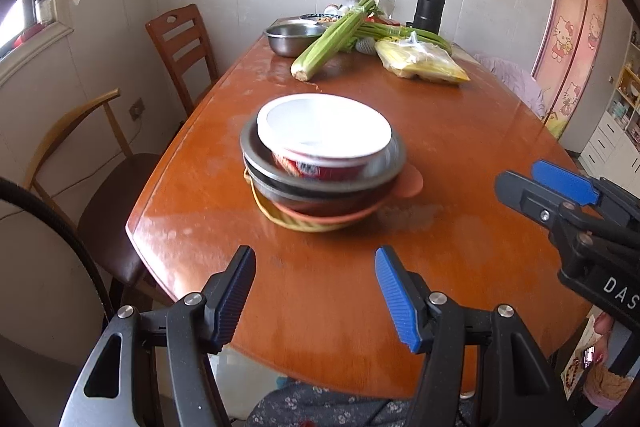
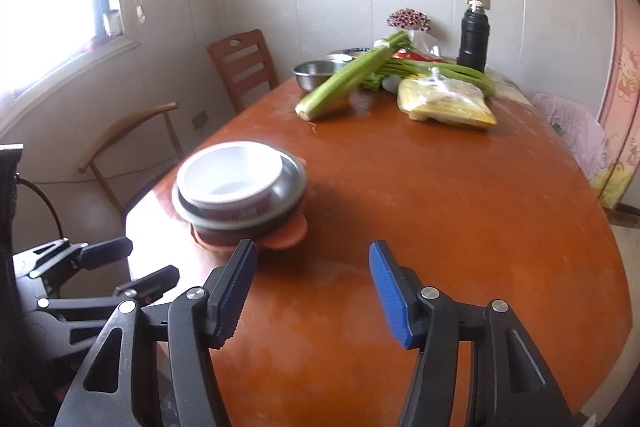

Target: Organize plates and bowls

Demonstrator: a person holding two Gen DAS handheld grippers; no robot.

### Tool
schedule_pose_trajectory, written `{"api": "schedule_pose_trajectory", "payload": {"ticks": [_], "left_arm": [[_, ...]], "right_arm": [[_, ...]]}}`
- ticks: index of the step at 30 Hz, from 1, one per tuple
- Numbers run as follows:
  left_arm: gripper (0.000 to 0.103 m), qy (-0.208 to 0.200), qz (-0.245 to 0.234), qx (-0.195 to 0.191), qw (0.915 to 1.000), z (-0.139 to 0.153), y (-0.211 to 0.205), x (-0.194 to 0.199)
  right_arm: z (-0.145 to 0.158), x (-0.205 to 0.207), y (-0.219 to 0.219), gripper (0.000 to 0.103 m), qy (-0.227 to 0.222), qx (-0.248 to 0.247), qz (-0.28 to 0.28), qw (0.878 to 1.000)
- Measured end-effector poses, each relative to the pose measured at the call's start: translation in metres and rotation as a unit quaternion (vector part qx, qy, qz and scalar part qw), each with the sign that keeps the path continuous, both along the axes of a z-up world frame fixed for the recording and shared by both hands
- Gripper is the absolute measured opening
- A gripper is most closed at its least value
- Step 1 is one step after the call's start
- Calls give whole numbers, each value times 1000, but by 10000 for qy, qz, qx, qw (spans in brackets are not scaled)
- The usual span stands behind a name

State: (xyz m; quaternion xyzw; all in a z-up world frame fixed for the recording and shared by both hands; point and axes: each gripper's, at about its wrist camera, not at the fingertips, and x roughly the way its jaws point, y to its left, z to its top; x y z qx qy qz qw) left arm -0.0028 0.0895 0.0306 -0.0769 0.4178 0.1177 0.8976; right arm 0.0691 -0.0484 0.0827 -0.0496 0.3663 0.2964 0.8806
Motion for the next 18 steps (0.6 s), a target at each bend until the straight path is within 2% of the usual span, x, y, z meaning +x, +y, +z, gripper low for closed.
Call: {"api": "schedule_pose_trajectory", "payload": {"ticks": [8,18], "left_arm": [[62,-13,-143,5,9999,-7,-11,-11],[62,88,-195,-97,9997,-14,-10,-12]], "right_arm": [[-21,-20,-11,62,233,-83,29,9997],[-29,-29,-11,62,304,-179,5,9994]]}}
